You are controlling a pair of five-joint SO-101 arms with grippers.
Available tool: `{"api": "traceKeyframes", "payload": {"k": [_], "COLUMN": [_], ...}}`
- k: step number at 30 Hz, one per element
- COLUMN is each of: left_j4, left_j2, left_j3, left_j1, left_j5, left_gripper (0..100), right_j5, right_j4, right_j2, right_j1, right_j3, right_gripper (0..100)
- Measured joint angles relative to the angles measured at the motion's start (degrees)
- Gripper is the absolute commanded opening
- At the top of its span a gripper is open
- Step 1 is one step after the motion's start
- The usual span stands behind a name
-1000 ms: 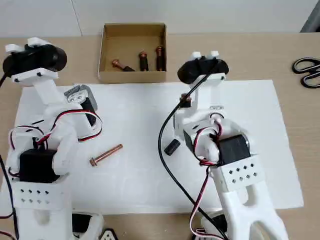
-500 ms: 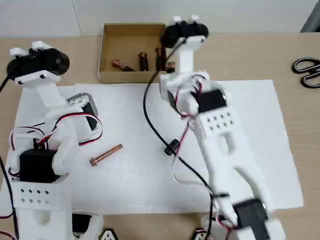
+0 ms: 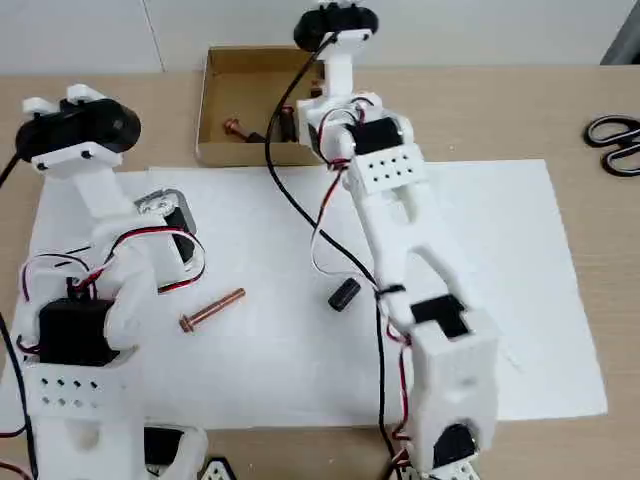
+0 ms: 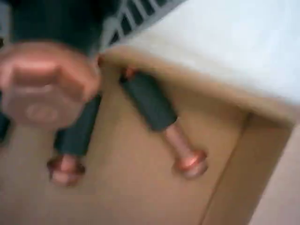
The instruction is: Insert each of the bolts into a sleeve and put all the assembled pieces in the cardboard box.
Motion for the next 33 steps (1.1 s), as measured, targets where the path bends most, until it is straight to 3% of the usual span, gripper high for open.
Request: {"api": "traceKeyframes", "payload": {"k": [12,27,33], "left_j4": [3.87,6.86,7.03], "left_j2": [0.00,0.00,0.00], "left_j3": [0.00,-1.05,-1.05], "left_j1": [0.00,0.00,0.00], "left_j5": [0.00,0.00,0.00], "left_gripper": [1,1,1], "right_j5": [0.26,0.70,5.98], "right_j4": [-11.34,-16.18,-16.00], "right_j2": [22.68,41.58,41.85], "right_j1": [0.09,0.00,-0.35], "right_j3": [-18.20,-33.67,-34.20], "right_gripper": [0.4,1.4,17.7]}}
